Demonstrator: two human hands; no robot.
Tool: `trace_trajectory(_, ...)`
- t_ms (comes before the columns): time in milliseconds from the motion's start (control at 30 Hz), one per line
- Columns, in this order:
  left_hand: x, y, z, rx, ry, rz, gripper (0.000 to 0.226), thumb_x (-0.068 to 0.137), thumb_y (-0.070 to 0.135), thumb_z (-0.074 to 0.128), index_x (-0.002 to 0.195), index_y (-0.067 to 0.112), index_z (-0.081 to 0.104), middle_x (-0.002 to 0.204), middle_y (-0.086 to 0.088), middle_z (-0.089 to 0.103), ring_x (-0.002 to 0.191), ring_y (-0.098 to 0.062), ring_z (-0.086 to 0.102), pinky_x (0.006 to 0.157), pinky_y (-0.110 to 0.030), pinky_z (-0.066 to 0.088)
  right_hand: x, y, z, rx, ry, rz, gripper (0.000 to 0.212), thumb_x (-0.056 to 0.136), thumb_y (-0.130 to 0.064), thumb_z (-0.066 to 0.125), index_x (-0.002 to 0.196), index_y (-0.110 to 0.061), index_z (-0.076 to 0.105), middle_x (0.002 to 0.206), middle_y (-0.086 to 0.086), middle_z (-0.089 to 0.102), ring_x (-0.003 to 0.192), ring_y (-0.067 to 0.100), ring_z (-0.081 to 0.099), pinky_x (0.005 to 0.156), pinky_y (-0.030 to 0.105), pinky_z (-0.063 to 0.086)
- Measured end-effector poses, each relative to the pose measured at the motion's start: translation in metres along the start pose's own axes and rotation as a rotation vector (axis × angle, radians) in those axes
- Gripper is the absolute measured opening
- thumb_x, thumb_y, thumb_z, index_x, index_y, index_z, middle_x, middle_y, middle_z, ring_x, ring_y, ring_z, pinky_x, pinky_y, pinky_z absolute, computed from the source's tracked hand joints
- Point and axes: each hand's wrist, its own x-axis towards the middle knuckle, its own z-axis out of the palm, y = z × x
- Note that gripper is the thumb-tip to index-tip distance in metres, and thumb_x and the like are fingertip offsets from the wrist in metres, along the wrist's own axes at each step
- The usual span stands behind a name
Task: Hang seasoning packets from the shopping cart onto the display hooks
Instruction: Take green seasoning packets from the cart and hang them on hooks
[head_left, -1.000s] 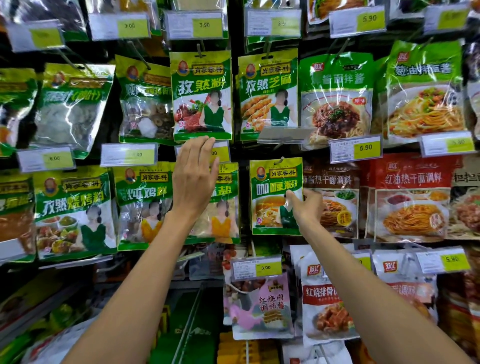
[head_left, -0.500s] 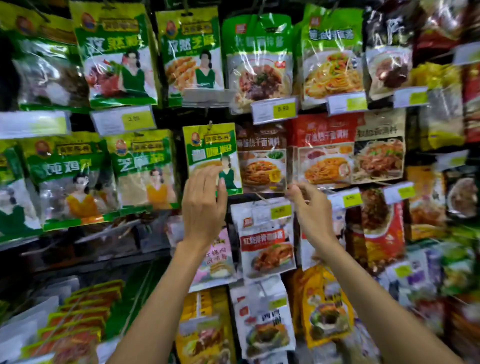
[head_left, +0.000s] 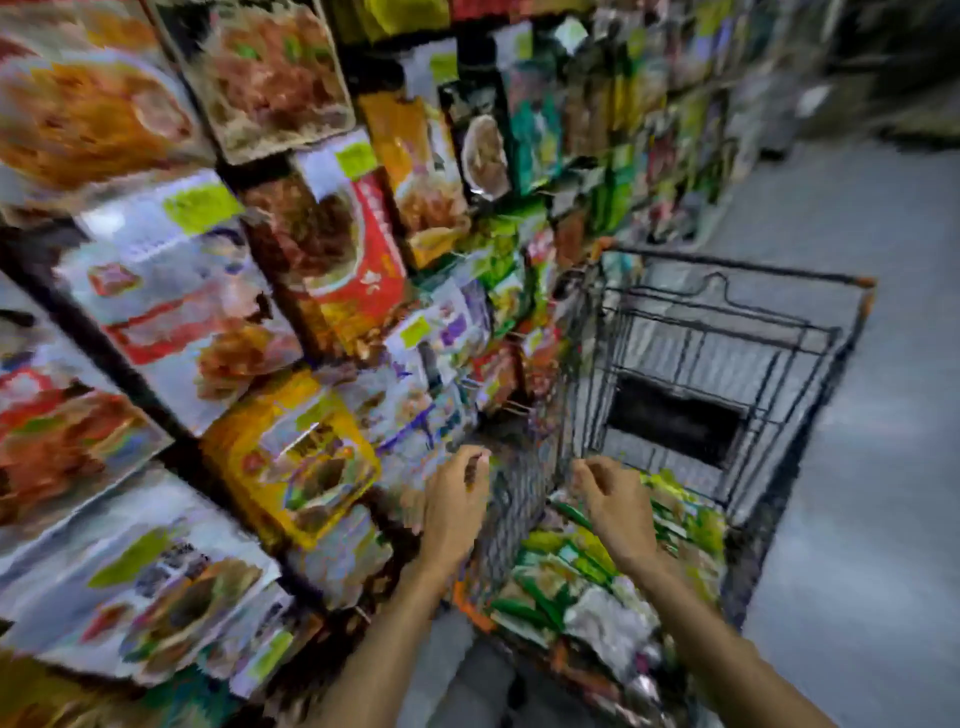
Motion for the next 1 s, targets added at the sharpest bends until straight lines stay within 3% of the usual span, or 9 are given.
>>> trace_trajectory(133,0.02,-0.041,0.077,0.006,-0.231,-0.057,0.025,0.096,0.017,0.05,0.101,-0.001,0.066,0.091,-0.019,0.068,0.086,-0.028,0.063,0.069,-0.029,0.039,0.013,0.081,-0.008,-0.062,0.103,0.247,0.03,0.098,-0.014,0.051,0.086,0.009,0.067,0.082,0.027,0.067,0.078,0.037,0.063,0.071,0.042,0.046)
trace_trajectory(267,0.036,-0.098,0.134,0.087,-0.433,-0.118,0.021,0.098,0.013,0.047,0.093,0.004,0.065,0.081,-0.013,0.063,0.082,-0.029,0.06,0.066,-0.029,0.04,0.019,0.144,0.007,-0.122,0.193,0.422,0.033,0.097,-0.01,0.052,0.074,0.012,0.062,0.072,0.03,0.062,0.069,0.04,0.06,0.059,0.04,0.035)
trace_trajectory(333,0.04,-0.127,0.157,0.11,-0.513,-0.161,0.019,0.098,0.014,0.046,0.089,0.01,0.062,0.078,-0.006,0.059,0.078,-0.025,0.055,0.06,-0.022,0.038,0.02,0.174,0.023,-0.133,0.196,0.498,0.032,0.098,-0.014,0.051,0.078,0.009,0.063,0.073,0.026,0.065,0.07,0.038,0.061,0.061,0.039,0.042)
trace_trajectory(433,0.045,-0.167,0.188,0.164,-0.604,-0.266,0.021,0.1,0.02,0.045,0.108,0.008,0.06,0.099,-0.009,0.062,0.083,-0.018,0.052,0.064,-0.021,0.033,0.021,0.213,0.054,-0.102,0.178,0.633,0.027,0.098,-0.015,0.051,0.087,0.003,0.067,0.081,0.02,0.07,0.077,0.034,0.065,0.068,0.038,0.049)
trace_trajectory(633,0.046,-0.222,0.241,0.263,-0.663,-0.35,0.026,0.1,0.016,0.042,0.111,-0.001,0.059,0.102,-0.02,0.065,0.089,-0.031,0.06,0.063,-0.026,0.036,0.032,0.276,0.115,-0.03,0.163,0.898,0.028,0.095,-0.021,0.056,0.097,0.004,0.068,0.094,0.019,0.071,0.092,0.032,0.065,0.074,0.031,0.046)
trace_trajectory(700,0.045,-0.236,0.257,0.319,-0.683,-0.342,0.027,0.101,0.014,0.039,0.109,-0.004,0.059,0.097,-0.024,0.064,0.086,-0.032,0.06,0.061,-0.028,0.038,0.039,0.291,0.131,-0.035,0.129,0.982,0.036,0.094,-0.03,0.059,0.092,0.005,0.067,0.09,0.02,0.069,0.089,0.031,0.064,0.067,0.029,0.042)
trace_trajectory(800,0.043,-0.252,0.274,0.341,-0.676,-0.398,0.03,0.101,0.012,0.034,0.111,-0.005,0.057,0.104,-0.024,0.062,0.091,-0.034,0.06,0.071,-0.036,0.046,0.048,0.308,0.15,-0.061,0.151,1.062,0.037,0.089,-0.038,0.064,0.081,-0.002,0.059,0.078,0.017,0.059,0.078,0.024,0.056,0.05,0.022,0.03)
trace_trajectory(867,0.041,-0.258,0.282,0.359,-0.662,-0.438,0.031,0.102,0.013,0.033,0.114,-0.003,0.057,0.109,-0.022,0.061,0.096,-0.033,0.059,0.074,-0.035,0.045,0.053,0.316,0.16,-0.064,0.202,1.099,0.037,0.087,-0.034,0.068,0.083,0.002,0.065,0.082,0.019,0.066,0.079,0.028,0.062,0.053,0.028,0.031)
trace_trajectory(1000,0.038,-0.263,0.287,0.317,-0.612,-0.452,0.03,0.101,0.01,0.035,0.108,-0.003,0.061,0.108,-0.02,0.063,0.096,-0.03,0.058,0.069,-0.028,0.039,0.057,0.319,0.165,-0.071,0.301,1.153,0.02,0.083,-0.02,0.072,0.09,-0.001,0.069,0.098,0.016,0.071,0.097,0.03,0.064,0.073,0.027,0.043)
